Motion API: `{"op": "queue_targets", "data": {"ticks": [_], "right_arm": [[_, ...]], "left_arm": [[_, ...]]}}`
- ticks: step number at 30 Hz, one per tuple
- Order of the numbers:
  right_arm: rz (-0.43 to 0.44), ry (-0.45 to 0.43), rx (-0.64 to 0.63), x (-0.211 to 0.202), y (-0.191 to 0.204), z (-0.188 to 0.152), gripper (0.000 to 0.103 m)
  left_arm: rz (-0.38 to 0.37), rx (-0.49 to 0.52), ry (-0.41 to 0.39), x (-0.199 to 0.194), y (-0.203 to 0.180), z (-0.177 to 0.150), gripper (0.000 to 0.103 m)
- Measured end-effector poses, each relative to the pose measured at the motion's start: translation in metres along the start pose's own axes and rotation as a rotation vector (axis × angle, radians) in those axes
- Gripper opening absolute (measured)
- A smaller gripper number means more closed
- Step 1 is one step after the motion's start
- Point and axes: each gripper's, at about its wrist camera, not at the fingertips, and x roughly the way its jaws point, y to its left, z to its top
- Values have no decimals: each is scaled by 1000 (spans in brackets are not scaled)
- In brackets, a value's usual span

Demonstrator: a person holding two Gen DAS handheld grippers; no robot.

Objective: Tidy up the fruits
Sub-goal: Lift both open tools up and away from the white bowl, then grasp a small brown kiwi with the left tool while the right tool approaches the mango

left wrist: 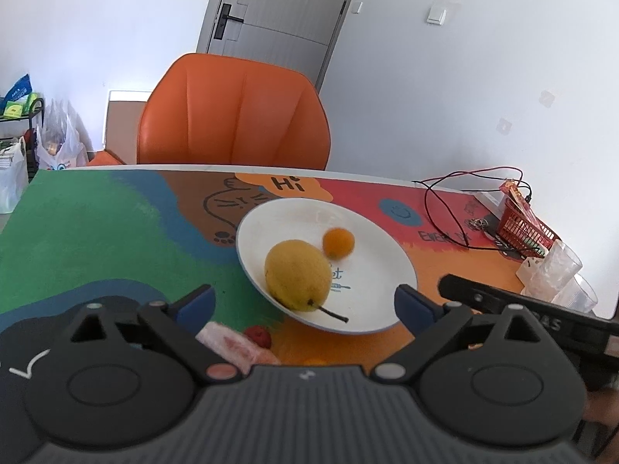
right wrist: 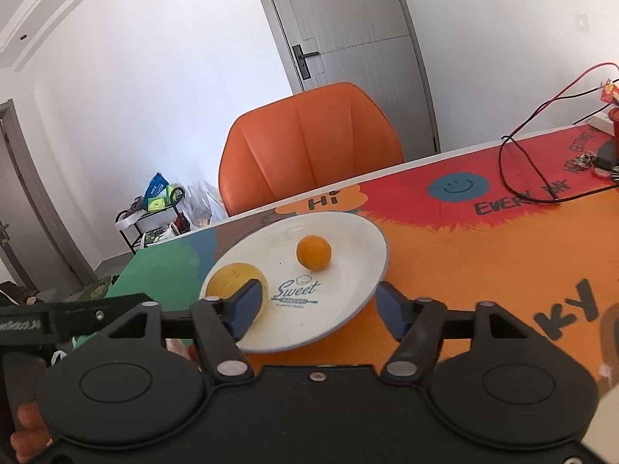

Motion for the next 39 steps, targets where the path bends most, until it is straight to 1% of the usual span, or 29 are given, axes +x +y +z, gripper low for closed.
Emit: {"op": "queue_targets", "data": {"ticks": [4, 10, 14, 19, 28, 33, 35, 39], "right_arm": [[13, -6, 2, -17, -1, -6, 78], [-13, -23, -26, -37, -1, -15, 91], [-18, -31, -25, -51, -3, -21, 95], [-23, -46, -44, -66, 0, -28, 103], [-12, -43, -31, -84, 2, -41, 103], [-3, -40, -21, -90, 2, -50, 103], [1, -33, -17, -92, 3, -54, 103], [5, -25, -24, -97, 7, -61, 103]], "left_arm": [[-5, -7, -8, -9, -1, -5, 98], [-11, -20, -26, -25, 0, -12, 99], [-12, -16, -36, -35, -4, -19, 99], [-4, 11, -41, -46, -10, -26, 99], [15, 13, -46, -61, -16, -45, 99], [6, 43, -49, -69, -22, -55, 100], [-5, 48, -46, -72, -25, -58, 103], [-4, 63, -35, -78, -31, -64, 103]]}}
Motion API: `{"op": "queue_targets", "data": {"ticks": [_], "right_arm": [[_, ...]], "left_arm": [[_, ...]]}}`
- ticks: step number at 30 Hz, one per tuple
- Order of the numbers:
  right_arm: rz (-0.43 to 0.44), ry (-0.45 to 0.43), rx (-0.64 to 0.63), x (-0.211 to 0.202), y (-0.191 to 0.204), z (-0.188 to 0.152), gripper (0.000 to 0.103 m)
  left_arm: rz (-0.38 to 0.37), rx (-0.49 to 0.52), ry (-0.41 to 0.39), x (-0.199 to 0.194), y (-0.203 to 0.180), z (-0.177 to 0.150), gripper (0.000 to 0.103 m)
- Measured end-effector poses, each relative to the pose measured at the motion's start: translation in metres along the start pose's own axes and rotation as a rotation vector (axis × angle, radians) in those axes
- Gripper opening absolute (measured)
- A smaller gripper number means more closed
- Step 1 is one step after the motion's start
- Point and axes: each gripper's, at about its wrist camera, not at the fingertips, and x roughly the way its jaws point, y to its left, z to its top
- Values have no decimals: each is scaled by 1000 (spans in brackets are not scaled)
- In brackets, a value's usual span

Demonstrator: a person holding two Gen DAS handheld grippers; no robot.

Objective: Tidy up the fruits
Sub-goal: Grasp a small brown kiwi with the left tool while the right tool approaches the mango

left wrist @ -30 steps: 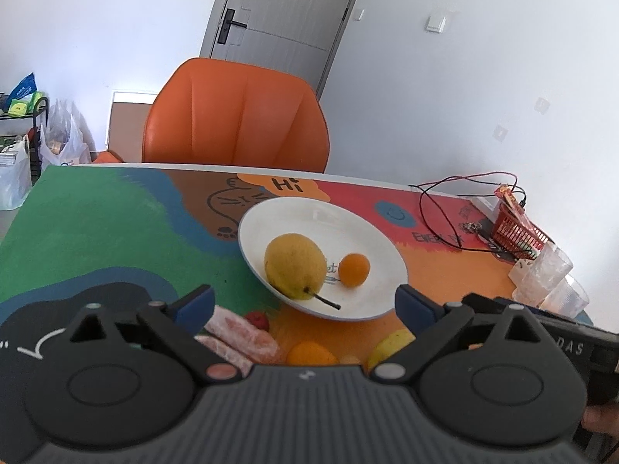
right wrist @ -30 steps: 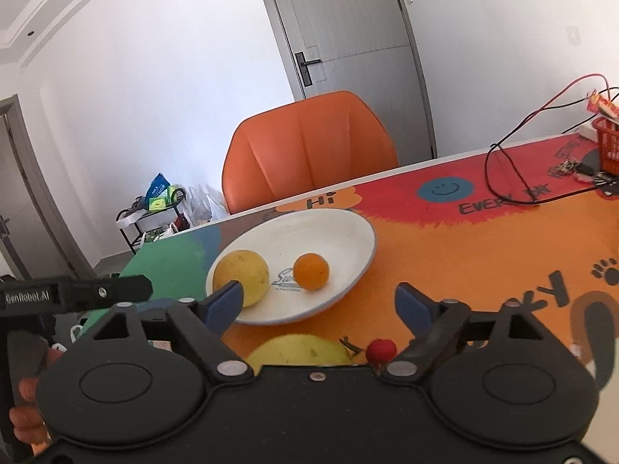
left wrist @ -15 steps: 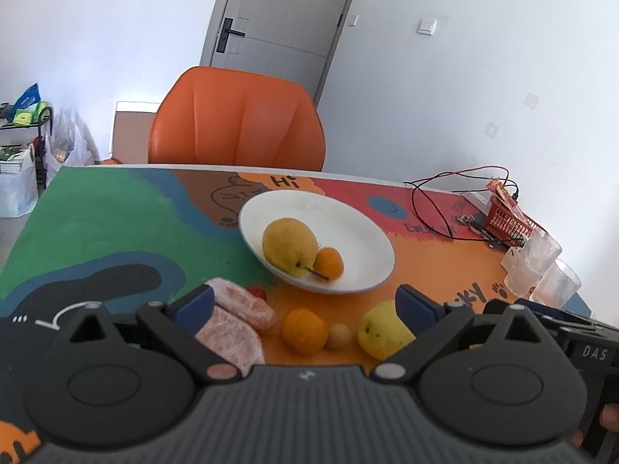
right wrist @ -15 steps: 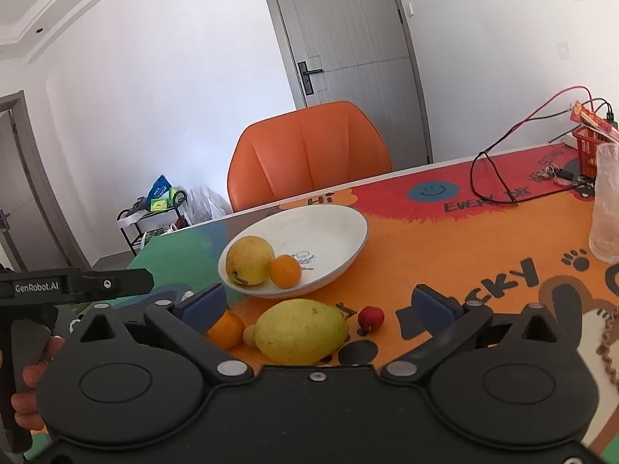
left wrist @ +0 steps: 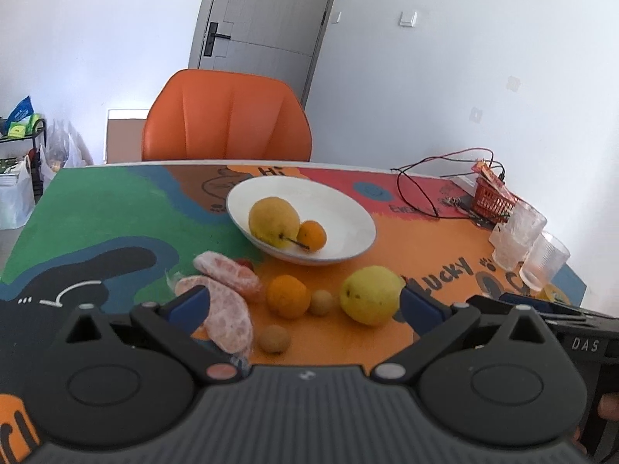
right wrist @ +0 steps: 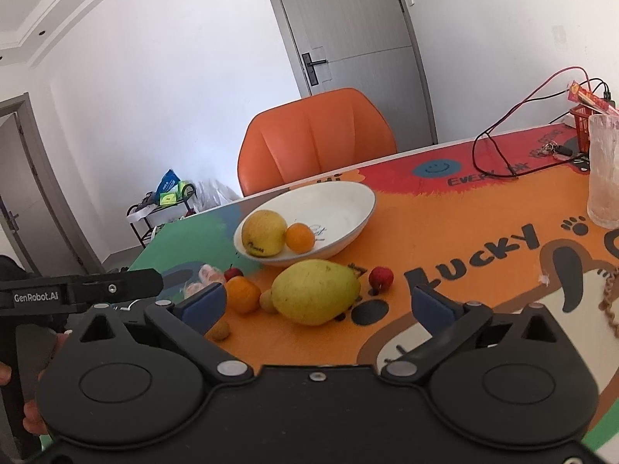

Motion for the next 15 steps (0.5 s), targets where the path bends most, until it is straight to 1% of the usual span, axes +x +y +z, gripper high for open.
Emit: {"op": "queue_targets", "data": {"ticks": [7, 15], "right_arm": [[2, 13, -7, -9, 6, -12, 103], [-10, 20, -9, -18, 8, -19, 103]], "left_arm": [[8, -9, 29, -7, -1, -12, 103], [10, -16, 44, -12, 3, -22, 103]]}}
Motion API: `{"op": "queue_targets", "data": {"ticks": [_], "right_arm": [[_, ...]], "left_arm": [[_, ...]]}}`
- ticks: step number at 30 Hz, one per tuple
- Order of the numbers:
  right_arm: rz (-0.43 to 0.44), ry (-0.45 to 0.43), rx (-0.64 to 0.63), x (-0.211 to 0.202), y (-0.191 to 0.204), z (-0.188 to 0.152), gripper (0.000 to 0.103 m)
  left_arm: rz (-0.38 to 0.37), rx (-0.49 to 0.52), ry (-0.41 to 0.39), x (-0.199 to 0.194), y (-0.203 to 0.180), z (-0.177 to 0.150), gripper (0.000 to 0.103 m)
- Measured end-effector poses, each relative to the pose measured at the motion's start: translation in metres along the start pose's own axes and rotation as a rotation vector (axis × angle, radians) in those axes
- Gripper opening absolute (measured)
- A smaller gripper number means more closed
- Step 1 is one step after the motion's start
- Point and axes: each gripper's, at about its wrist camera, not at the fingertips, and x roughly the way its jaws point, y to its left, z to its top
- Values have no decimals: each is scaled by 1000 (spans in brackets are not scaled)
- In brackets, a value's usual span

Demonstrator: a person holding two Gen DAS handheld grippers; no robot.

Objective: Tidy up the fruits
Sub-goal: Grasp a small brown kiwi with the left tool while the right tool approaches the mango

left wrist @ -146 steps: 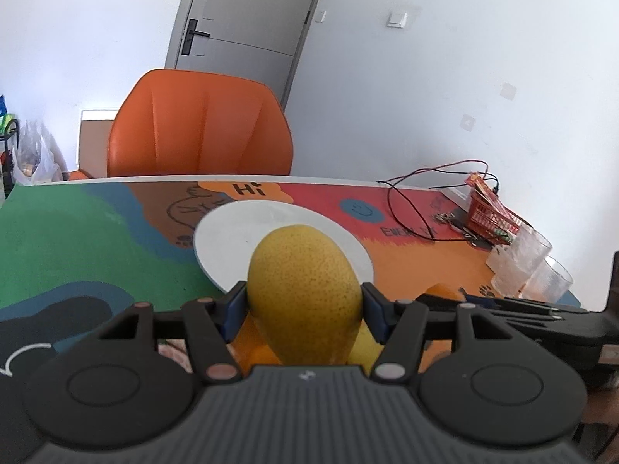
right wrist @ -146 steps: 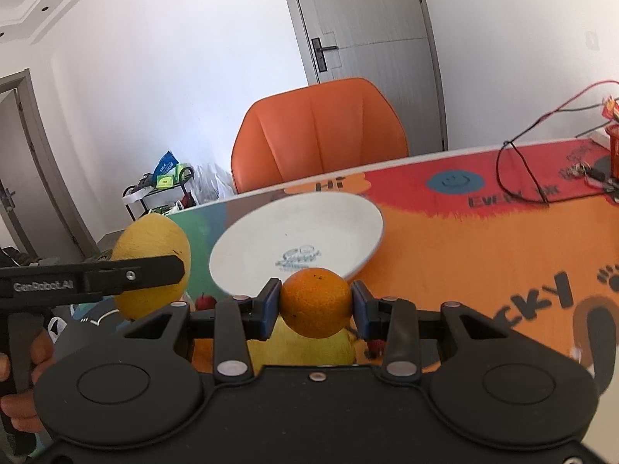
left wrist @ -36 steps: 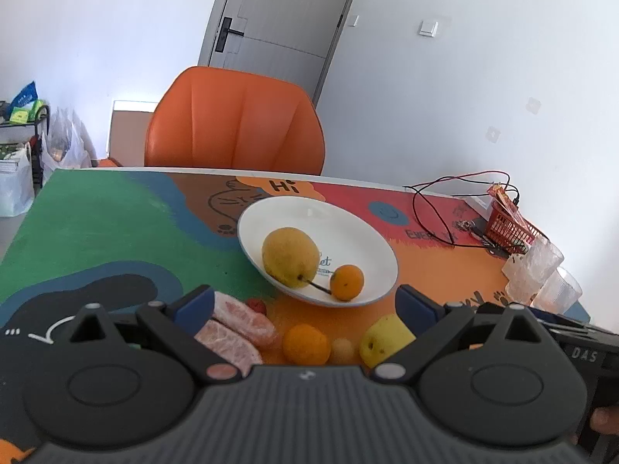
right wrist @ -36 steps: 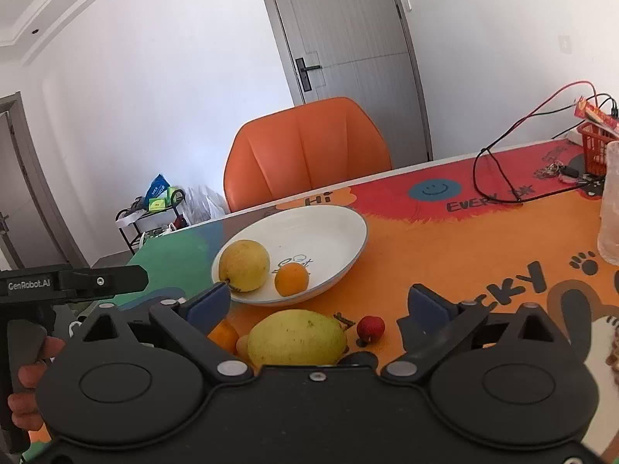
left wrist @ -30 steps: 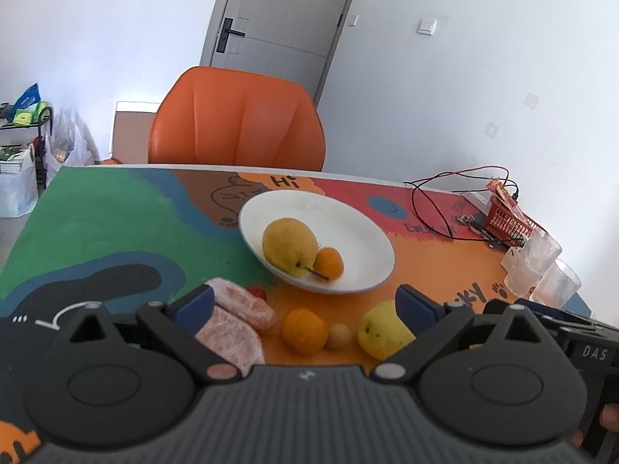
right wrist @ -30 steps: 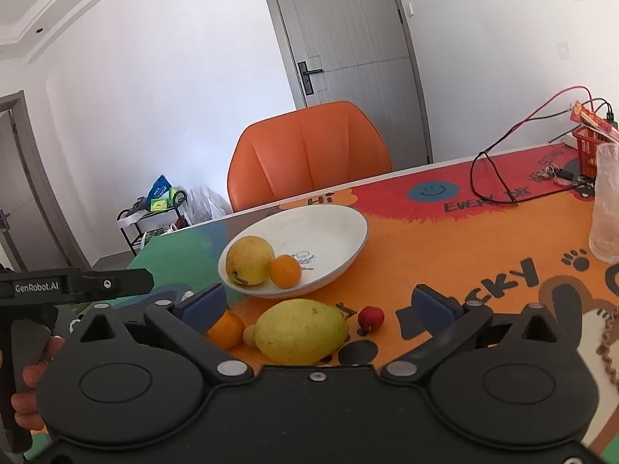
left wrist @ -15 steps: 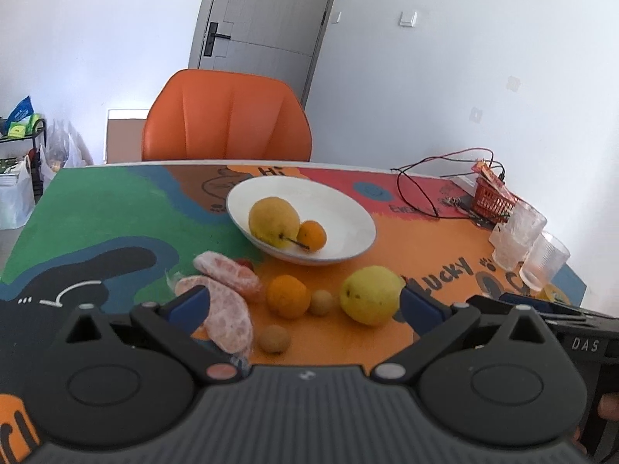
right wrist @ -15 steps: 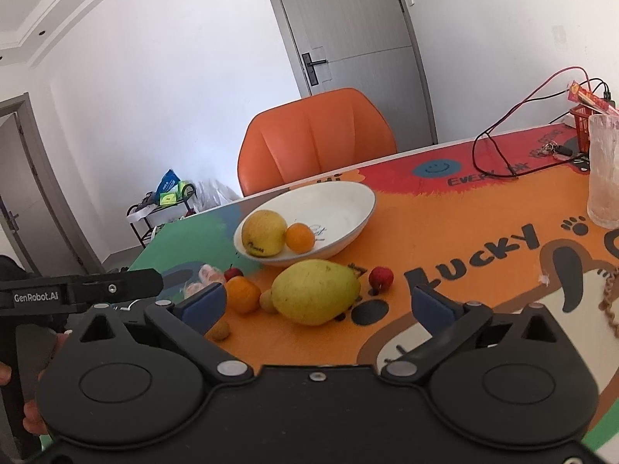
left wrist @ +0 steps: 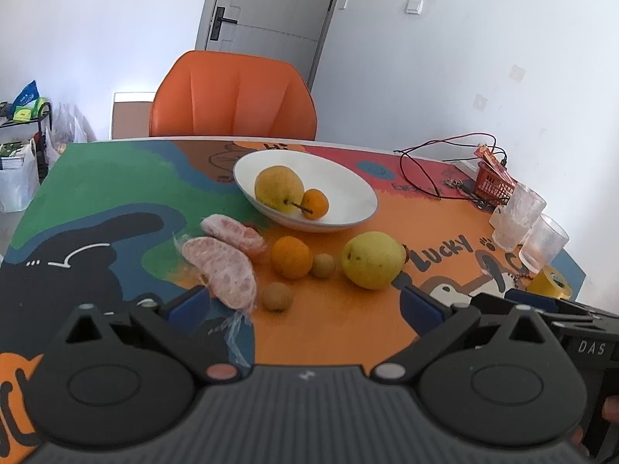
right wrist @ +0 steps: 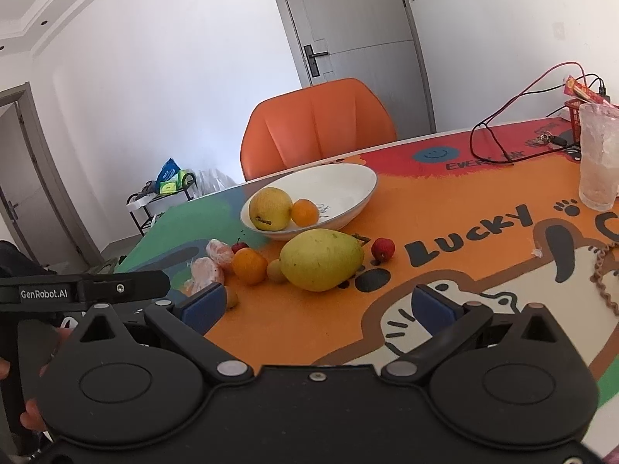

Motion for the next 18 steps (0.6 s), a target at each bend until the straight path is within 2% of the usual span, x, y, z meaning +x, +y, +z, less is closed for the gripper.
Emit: {"op": "queue_targets", "data": {"ticks": [7, 14, 18], "right_arm": [[1, -5, 15, -3, 0, -1, 103], [5, 0, 8, 0, 1, 2, 103], [10, -3, 9, 3, 0, 3, 103]], "left_arm": [[6, 8, 6, -3, -1, -1, 103], [-53, -49, -7, -2, 6, 0, 103], [-29, -41, 5, 7, 4, -1, 103]]}}
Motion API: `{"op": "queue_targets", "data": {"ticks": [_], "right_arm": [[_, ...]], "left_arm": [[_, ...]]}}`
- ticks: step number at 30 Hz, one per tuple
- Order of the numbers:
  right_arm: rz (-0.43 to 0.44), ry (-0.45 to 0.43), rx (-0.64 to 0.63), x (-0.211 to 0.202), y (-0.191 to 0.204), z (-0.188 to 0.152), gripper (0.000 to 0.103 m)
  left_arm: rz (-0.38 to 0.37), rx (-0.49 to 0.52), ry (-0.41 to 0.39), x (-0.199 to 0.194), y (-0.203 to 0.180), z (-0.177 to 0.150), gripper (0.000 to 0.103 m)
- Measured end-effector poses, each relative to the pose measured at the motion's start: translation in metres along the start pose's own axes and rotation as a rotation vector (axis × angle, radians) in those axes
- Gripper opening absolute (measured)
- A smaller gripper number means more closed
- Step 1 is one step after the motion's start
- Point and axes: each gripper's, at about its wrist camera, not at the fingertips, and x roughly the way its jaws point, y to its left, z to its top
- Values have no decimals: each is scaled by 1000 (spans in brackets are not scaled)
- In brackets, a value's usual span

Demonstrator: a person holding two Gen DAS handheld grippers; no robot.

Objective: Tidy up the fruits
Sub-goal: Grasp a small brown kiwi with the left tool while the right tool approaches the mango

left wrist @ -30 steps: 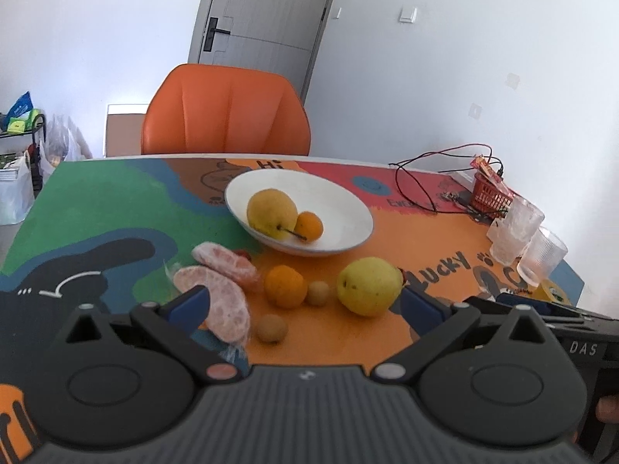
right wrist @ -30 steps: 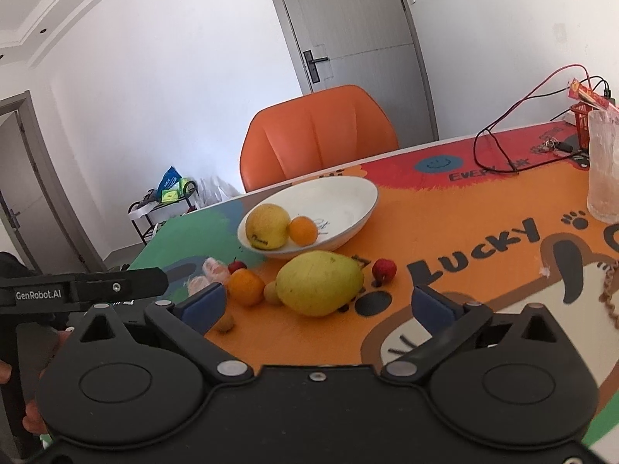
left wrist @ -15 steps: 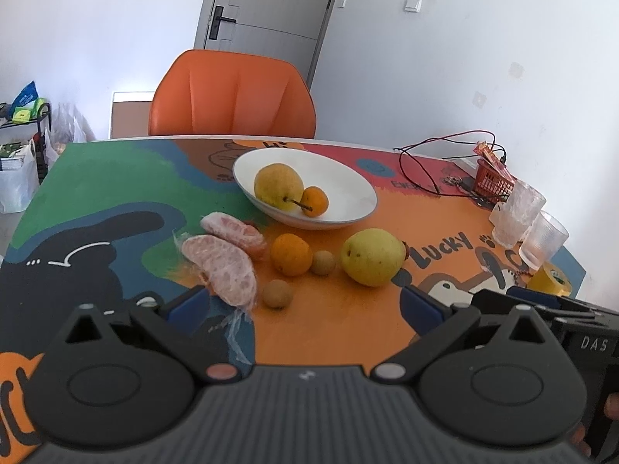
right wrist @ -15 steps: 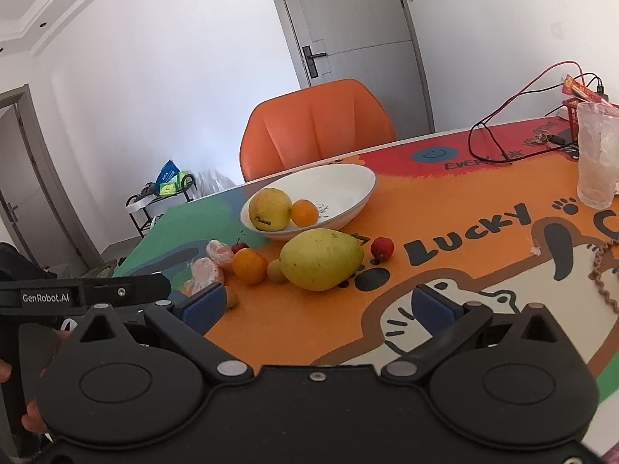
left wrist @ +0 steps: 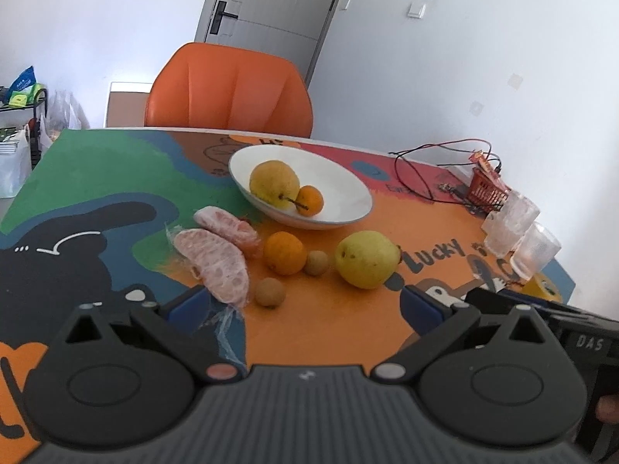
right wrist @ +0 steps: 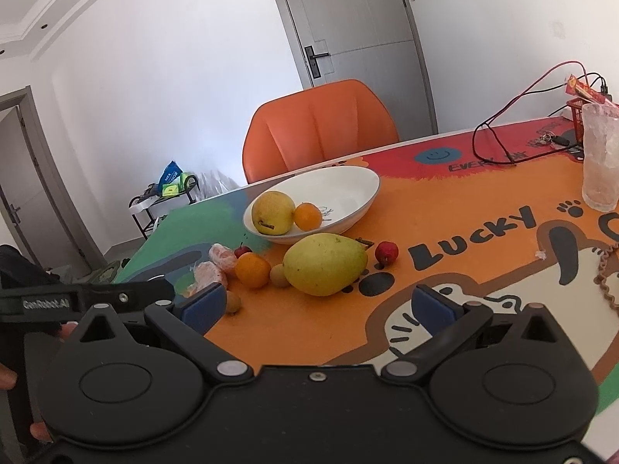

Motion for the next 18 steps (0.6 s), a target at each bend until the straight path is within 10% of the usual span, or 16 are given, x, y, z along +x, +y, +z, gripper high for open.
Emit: {"op": "queue_targets", "data": {"ticks": [18], "right_arm": [[1, 30, 20, 31, -15, 6, 103]], "left_arm": [[93, 60, 49, 41, -9, 0, 103]]}}
